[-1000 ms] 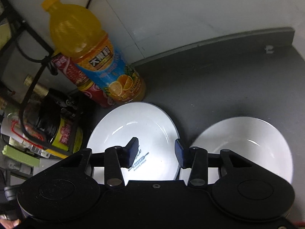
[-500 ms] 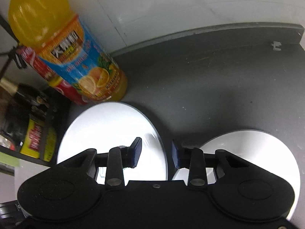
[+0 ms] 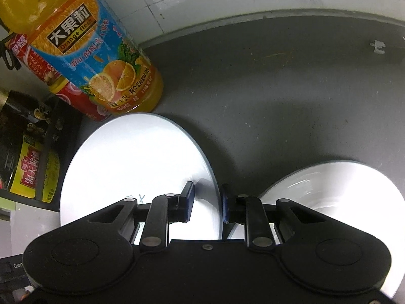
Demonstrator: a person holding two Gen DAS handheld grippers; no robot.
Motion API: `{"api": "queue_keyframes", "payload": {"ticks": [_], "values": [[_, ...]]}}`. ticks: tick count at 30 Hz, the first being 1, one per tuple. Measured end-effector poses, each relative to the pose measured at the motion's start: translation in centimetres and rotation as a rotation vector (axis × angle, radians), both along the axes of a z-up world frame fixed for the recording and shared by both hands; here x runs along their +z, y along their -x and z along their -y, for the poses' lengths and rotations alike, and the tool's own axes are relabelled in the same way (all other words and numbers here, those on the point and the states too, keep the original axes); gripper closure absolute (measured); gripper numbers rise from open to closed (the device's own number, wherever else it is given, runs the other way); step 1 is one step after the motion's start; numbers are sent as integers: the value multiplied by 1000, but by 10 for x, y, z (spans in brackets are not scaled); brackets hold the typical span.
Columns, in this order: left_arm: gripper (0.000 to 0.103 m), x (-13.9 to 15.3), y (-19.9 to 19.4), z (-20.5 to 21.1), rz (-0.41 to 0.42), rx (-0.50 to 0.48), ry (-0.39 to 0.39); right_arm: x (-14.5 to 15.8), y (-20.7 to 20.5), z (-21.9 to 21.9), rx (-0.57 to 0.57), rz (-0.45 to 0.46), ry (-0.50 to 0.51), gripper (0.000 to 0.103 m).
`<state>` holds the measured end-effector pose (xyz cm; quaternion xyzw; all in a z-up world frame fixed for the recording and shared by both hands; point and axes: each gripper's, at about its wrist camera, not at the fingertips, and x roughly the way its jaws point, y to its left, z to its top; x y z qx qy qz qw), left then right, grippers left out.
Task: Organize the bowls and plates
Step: 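Grasp the rim of the white 'Sweet' plate with the right tool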
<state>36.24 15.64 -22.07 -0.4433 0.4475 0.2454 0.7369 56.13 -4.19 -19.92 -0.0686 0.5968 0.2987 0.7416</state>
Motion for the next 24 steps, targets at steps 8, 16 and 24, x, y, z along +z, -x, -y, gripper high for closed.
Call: {"api": "queue_keyframes", "payload": {"ticks": [8,16,24], "values": [[95,7,2,-4,15,-27,-18,9,2,8,-4,-16,-32,88],[95,20,5,-6,14,-44,-36,27,11,18,1,-3,-70,94],[95,30,15,1,14,-58,-18,44,22,27,16,14,-93,96]]}}
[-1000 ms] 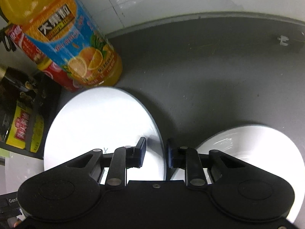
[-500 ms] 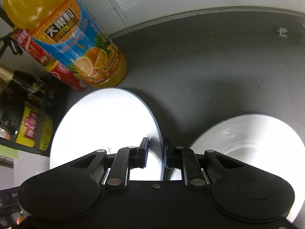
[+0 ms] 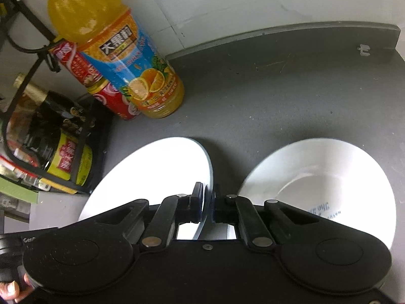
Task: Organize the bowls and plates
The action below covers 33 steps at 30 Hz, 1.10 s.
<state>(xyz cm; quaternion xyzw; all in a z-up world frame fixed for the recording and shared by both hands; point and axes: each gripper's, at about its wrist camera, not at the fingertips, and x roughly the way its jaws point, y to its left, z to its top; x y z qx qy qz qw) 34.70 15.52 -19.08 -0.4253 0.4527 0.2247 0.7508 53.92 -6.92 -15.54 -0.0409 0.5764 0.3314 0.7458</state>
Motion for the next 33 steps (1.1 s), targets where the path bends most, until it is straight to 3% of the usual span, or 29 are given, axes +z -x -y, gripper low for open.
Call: {"api": "queue_keyframes", "payload": {"ticks": [16,33], "values": [[94,37,43,16,38,-33,-10,42,39,23,3,51,-79,96],[95,61,108,5,35,-19,-55,45,101,20,47,22,-140,95]]}}
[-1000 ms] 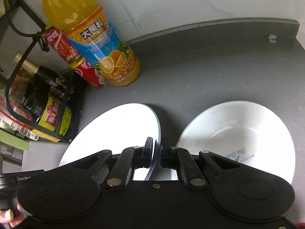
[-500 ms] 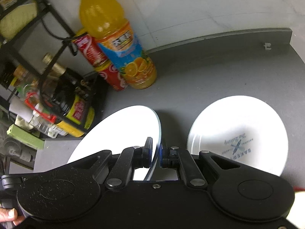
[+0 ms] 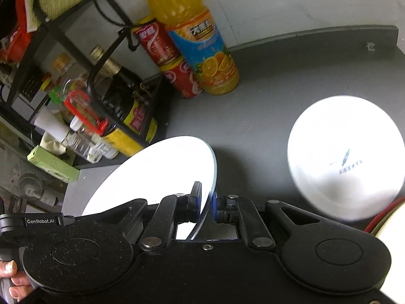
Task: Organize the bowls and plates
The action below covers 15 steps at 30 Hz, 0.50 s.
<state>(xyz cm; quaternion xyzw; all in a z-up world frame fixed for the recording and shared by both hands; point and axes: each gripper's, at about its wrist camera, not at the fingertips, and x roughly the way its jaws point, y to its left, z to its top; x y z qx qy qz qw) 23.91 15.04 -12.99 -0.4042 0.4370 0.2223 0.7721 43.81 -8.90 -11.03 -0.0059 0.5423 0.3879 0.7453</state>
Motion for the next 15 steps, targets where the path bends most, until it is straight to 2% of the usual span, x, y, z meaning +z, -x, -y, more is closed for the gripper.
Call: {"api": "queue_keyframes", "payload": {"ticks": [15], "values": [[95,-12,35,0,-22,11,21,-9,37,3,32,-29,30,93]]}}
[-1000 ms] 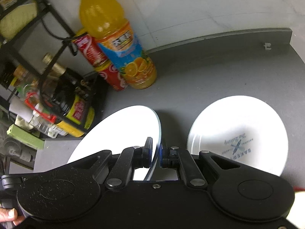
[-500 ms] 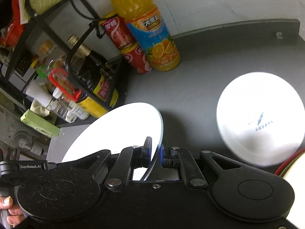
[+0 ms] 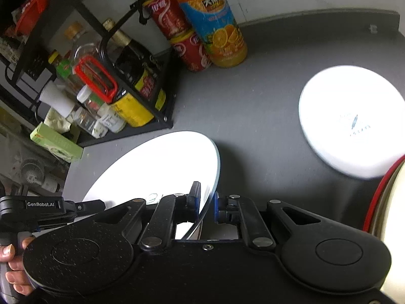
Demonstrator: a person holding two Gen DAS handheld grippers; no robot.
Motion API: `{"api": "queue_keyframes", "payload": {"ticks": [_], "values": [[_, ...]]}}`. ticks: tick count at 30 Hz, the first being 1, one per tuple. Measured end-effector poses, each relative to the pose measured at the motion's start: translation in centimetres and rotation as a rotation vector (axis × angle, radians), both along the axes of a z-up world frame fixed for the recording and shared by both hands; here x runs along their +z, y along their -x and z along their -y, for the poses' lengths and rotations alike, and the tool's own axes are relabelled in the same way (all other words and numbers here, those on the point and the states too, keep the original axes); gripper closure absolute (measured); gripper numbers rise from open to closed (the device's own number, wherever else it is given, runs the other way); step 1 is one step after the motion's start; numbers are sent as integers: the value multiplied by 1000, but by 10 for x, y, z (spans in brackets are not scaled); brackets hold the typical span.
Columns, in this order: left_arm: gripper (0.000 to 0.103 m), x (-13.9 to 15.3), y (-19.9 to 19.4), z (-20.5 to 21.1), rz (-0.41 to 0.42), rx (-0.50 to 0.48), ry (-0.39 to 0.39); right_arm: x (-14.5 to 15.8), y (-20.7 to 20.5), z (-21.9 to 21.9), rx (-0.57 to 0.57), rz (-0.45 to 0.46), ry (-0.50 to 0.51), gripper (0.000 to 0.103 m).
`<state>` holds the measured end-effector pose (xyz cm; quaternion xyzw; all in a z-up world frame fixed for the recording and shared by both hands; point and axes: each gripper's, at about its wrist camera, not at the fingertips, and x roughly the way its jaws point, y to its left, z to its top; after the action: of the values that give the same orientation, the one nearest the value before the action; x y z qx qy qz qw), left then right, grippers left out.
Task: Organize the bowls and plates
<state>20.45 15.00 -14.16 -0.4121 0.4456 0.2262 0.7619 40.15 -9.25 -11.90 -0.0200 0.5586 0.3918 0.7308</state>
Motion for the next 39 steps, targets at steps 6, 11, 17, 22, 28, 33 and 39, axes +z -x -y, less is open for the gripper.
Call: {"api": "queue_keyframes", "payload": {"ticks": [6,11,17,22,28,33,39], "values": [[95,-10,10,1,-23,0,11,-1,10,-6,23,11,21,93],[94,-21,19,-2,-57,10,8,-7,21,-17,59,32,47,93],[93,-35,25,-10,-67,23,25,-15,30,-26,87,41,85,94],[92,-41,22,-12,-95,15,9,-22,39,-29,99,53,124,94],[90,-44,17,-14,-117,-7,-11,-26,44,-29,99,61,146,94],[90,-44,17,-14,-131,-16,-6,-28,44,-30,97,65,151,93],[90,-31,15,-11,-168,-42,-23,-29,44,-32,88,70,165,93]]}}
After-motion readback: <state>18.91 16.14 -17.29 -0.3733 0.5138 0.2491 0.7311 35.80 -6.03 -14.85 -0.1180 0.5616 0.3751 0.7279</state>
